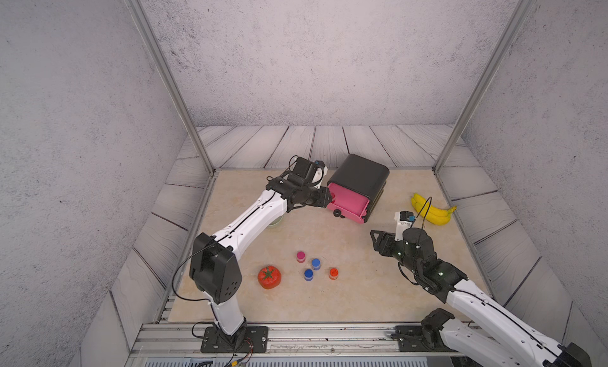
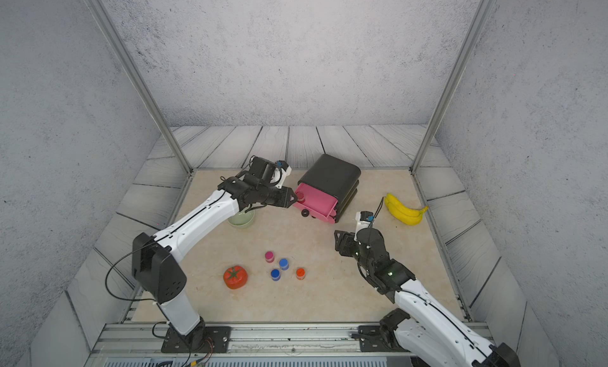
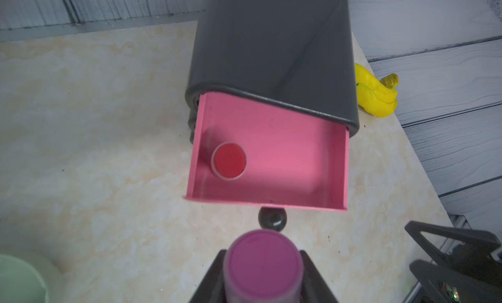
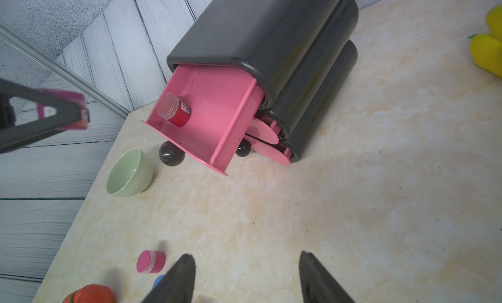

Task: Put the paint cans in the drawer according to color
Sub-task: Place the paint can in the drawer.

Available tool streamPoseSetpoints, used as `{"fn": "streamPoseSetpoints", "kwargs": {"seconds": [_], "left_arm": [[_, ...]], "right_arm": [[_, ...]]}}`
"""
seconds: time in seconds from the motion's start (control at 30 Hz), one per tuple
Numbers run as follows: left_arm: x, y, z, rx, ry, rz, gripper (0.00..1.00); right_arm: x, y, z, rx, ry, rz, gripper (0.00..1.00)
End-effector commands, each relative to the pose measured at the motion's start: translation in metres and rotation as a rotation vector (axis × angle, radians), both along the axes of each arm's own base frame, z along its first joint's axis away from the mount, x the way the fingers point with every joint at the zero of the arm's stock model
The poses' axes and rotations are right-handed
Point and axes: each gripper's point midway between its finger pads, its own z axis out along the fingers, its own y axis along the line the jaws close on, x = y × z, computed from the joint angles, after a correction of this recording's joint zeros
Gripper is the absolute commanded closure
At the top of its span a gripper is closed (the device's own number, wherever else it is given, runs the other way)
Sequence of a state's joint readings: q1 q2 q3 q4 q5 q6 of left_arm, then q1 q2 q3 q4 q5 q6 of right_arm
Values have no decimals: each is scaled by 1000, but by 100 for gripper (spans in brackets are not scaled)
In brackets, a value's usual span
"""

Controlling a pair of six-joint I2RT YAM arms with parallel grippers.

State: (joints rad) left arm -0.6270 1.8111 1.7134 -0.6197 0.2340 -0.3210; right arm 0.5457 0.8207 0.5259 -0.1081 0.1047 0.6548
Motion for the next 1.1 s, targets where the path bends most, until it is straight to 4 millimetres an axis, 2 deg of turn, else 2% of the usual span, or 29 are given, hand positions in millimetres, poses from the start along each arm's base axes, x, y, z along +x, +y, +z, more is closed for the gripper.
{"fn": "streamPoseSetpoints", "kwargs": {"seconds": [0.0, 0.07, 0.27, 0.37, 0.43, 0.57, 0.7, 0.77, 0.83, 0.97, 1.03, 1.07], "left_arm": [[9, -10, -9, 106, -18, 4, 74], [15, -17, -19, 168, -26, -1, 74], [25, -40, -29, 286, -89, -37, 71], [29, -46, -43, 341, -88, -48, 69], [31, -47, -49, 371, -84, -51, 65], [30, -46, -51, 378, -70, -46, 49], [29, -47, -30, 346, -94, -39, 41], [27, -44, -14, 331, -115, -34, 41], [22, -39, 11, 306, -149, -27, 41], [8, -17, 53, 277, -215, 16, 39], [-1, -2, 71, 266, -258, 36, 35], [-6, 8, 73, 268, -275, 52, 32]], "right_arm": [[-3, -4, 5, 7, -21, -4, 35], [-4, -5, 6, 2, -24, -3, 35], [-6, -7, 8, -5, -31, -1, 35], [-6, -7, 9, -5, -31, 0, 34], [-7, -8, 9, -7, -33, 2, 35], [-8, -9, 10, -13, -36, 3, 34], [-9, -10, 14, -8, -44, 2, 34], [-9, -9, 15, -4, -46, 6, 34], [-9, -6, 18, 9, -53, 19, 34], [-11, 6, 26, 52, -80, 83, 33], [-12, 15, 31, 79, -95, 129, 33], [-13, 20, 35, 94, -102, 154, 33]]}}
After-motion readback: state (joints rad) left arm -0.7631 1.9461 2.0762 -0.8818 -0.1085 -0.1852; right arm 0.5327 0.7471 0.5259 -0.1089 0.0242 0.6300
